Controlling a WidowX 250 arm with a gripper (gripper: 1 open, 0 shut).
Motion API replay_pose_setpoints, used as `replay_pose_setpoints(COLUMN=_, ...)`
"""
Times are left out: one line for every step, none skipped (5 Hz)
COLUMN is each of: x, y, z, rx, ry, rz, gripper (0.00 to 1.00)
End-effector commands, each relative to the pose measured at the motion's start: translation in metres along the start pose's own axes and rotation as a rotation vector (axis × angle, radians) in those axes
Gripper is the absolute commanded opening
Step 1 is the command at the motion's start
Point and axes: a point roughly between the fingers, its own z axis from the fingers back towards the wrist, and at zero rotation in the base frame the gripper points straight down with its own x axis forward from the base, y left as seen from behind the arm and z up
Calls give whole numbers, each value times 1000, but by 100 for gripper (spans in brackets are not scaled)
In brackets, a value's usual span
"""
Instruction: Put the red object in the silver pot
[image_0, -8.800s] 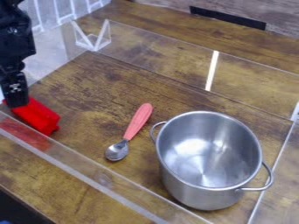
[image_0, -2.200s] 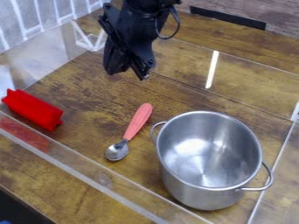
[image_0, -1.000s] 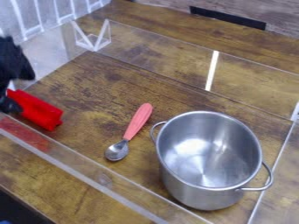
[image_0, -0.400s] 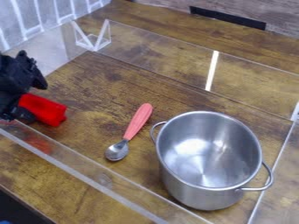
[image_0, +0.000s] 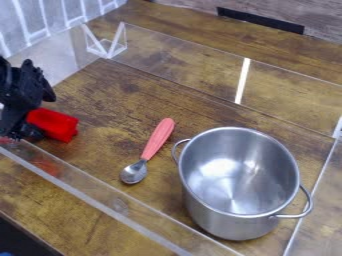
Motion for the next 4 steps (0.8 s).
replay_pose_setpoints(x=8, y=-4, z=8, rx=-19, ry=-19, rz=16, gripper=100)
replay_pose_setpoints(x=4, y=-3, z=9, rx=-35, ry=-46, rz=-2, gripper=100)
replay_pose_setpoints(x=-1, y=-1, z=8, rx=-50, ry=-69, rz=-25, gripper=100)
replay_pose_setpoints(x=3, y=4, z=7, rx=-67, ry=-104, rz=-72, gripper=100)
